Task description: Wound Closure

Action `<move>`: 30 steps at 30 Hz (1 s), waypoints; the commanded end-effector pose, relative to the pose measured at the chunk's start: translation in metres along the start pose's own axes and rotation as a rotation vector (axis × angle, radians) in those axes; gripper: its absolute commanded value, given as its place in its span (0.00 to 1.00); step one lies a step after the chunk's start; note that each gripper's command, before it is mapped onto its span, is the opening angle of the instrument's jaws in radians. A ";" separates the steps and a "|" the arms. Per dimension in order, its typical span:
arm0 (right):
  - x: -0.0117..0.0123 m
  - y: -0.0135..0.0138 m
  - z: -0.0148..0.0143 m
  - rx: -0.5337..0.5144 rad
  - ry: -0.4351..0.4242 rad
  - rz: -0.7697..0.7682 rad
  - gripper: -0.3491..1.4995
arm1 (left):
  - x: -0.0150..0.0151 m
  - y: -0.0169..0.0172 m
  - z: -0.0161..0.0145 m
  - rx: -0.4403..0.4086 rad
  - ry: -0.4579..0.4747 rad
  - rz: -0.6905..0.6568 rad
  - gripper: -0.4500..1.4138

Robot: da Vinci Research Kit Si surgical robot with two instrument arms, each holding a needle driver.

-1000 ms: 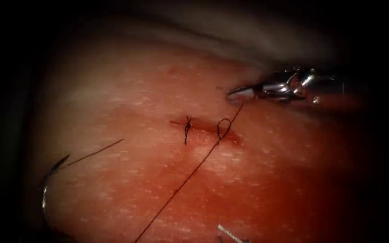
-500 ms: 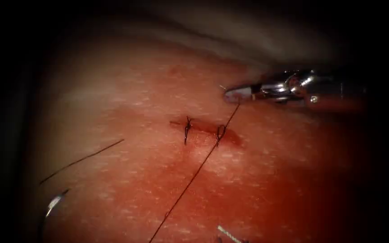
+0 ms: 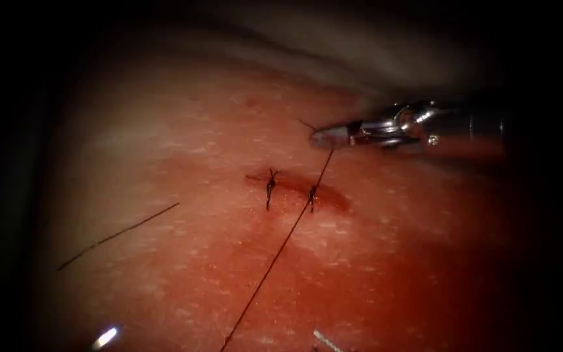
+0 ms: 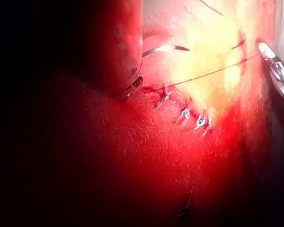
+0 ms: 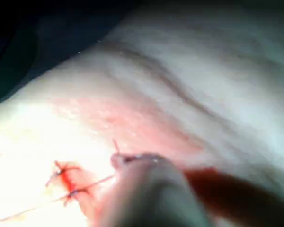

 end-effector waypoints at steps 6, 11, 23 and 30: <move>0.0006 0.0008 0.0002 -0.012 0.025 0.017 0.00 | 0.0000 0.0007 0.0005 -0.012 0.002 0.002 0.05; -0.0008 -0.0007 -0.0009 0.252 0.129 0.019 0.68 | 0.0024 -0.0022 -0.0028 0.027 0.045 -0.013 0.05; -0.0019 -0.0011 -0.0107 0.109 0.406 -0.398 0.94 | 0.0109 -0.0146 -0.0142 0.132 0.254 0.033 0.05; -0.0039 -0.0035 -0.0153 -0.027 0.444 -0.488 0.94 | 0.0117 -0.0235 -0.0144 0.215 0.285 0.017 0.05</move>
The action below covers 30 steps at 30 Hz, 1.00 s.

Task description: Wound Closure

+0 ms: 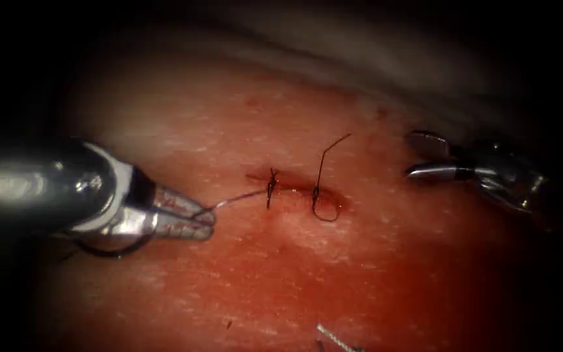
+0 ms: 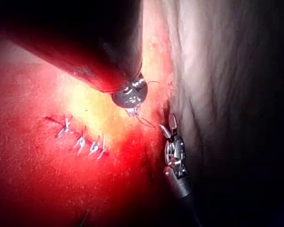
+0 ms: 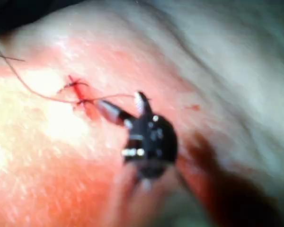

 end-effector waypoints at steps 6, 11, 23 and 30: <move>0.0014 -0.0017 0.0002 -0.047 -0.010 -0.043 0.89 | -0.0023 -0.0051 0.0040 0.021 -0.011 -0.018 0.05; 0.0000 -0.0028 0.0028 -0.052 0.003 -0.049 0.50 | -0.0030 -0.0091 0.0071 0.011 -0.001 -0.021 0.05; -0.0036 -0.0068 0.0095 0.069 -0.025 -0.097 0.06 | -0.0056 -0.0140 0.0157 0.022 -0.039 -0.003 0.05; -0.0016 -0.0086 0.0090 0.084 0.029 -0.106 0.05 | -0.0093 -0.0157 0.0201 0.033 -0.081 -0.014 0.05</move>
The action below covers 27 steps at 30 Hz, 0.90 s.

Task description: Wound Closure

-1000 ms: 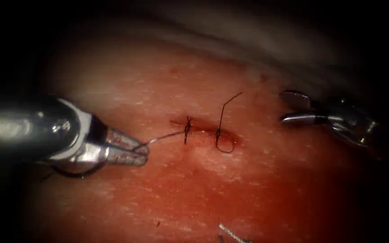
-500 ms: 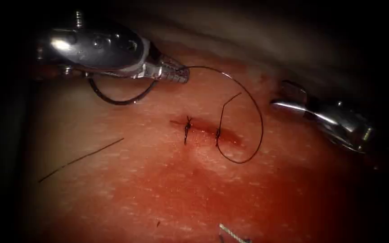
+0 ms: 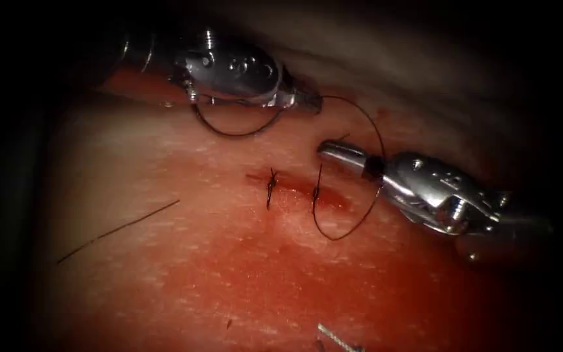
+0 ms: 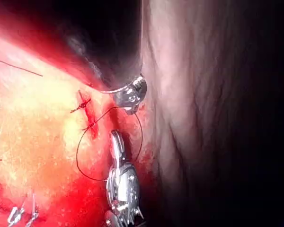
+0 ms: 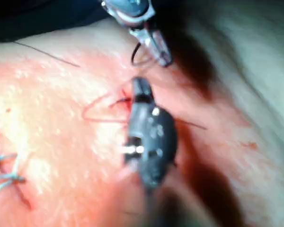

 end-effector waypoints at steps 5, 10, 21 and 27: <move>0.0007 -0.0006 0.0009 -0.002 0.075 0.007 0.16 | -0.0018 0.0004 0.0029 0.001 -0.019 -0.001 0.05; 0.0005 -0.0004 0.0018 -0.022 0.132 0.004 0.24 | -0.0025 0.0018 0.0039 -0.004 -0.035 0.010 0.05; -0.0011 0.0002 0.0036 -0.307 -0.009 0.054 0.33 | -0.0026 0.0084 0.0012 -0.039 -0.061 0.039 0.05; -0.0034 0.0016 0.0031 -0.421 -0.077 0.306 0.30 | -0.0019 0.0107 0.0000 -0.049 -0.064 0.044 0.05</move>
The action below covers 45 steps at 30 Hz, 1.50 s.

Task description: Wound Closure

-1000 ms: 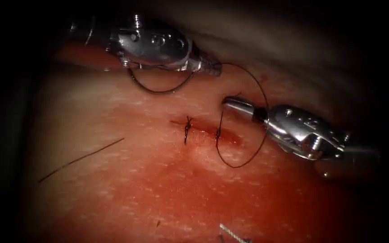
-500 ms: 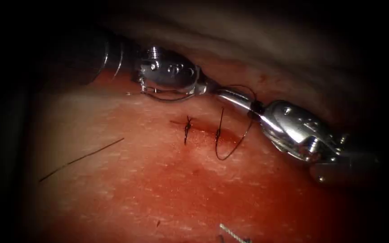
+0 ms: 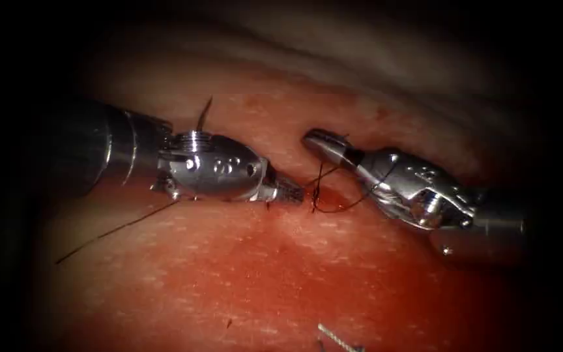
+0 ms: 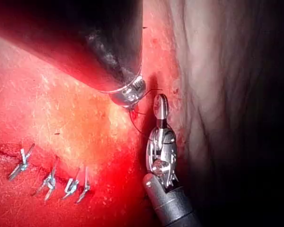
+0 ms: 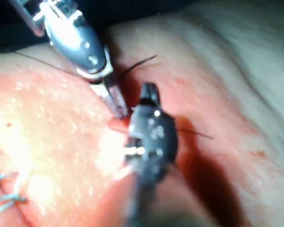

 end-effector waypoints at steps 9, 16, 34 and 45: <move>-0.0029 0.0022 0.0022 -0.017 -0.128 0.575 0.64 | 0.0004 -0.0010 0.0013 0.002 -0.025 -0.005 0.05; -0.0066 0.0045 0.0038 0.019 -0.208 0.778 0.73 | 0.0004 -0.0010 0.0013 0.002 -0.031 -0.005 0.05; -0.0059 0.0057 0.0053 0.001 -0.108 0.772 0.64 | 0.0001 -0.0008 0.0009 -0.001 -0.033 -0.002 0.05; -0.0068 0.0050 0.0057 -0.042 -0.209 0.620 0.00 | -0.0004 -0.0008 0.0006 0.001 -0.038 0.001 0.05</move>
